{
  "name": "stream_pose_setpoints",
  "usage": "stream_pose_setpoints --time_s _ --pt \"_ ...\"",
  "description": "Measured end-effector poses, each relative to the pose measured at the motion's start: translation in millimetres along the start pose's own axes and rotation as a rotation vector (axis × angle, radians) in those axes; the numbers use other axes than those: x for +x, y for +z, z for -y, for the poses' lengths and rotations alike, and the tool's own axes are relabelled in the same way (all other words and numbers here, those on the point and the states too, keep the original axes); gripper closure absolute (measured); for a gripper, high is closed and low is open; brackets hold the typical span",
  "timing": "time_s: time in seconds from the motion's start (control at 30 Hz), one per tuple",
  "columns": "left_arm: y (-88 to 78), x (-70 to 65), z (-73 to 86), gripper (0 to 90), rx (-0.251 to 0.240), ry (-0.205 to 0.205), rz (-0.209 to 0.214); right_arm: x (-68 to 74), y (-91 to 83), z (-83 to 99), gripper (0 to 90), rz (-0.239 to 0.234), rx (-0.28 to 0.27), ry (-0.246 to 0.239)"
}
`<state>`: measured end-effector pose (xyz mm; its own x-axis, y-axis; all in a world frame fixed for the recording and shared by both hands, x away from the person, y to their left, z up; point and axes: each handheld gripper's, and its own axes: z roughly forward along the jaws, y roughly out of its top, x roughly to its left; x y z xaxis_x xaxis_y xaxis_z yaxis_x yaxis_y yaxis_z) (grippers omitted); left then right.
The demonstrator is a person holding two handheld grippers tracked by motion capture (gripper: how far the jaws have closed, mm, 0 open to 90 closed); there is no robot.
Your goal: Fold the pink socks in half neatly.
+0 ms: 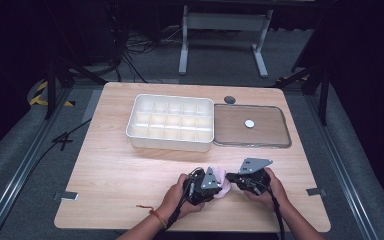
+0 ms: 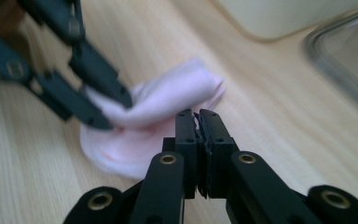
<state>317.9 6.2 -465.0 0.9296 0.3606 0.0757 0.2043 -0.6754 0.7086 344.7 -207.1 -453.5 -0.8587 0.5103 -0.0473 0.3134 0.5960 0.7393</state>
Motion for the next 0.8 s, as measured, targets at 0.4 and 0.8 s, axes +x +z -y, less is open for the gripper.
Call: stream_pose_setpoints --time_s 0.4,0.8 --pt "1.9 0.0 0.7 78.5 -0.010 -0.023 0.009 13.5 5.8 -17.1 86.5 -0.019 -0.081 -0.044" --pt "-2.7 -6.6 0.8 72.3 -0.013 0.018 0.075 7.9 15.9 -3.9 87.3 -0.010 0.006 -0.024"
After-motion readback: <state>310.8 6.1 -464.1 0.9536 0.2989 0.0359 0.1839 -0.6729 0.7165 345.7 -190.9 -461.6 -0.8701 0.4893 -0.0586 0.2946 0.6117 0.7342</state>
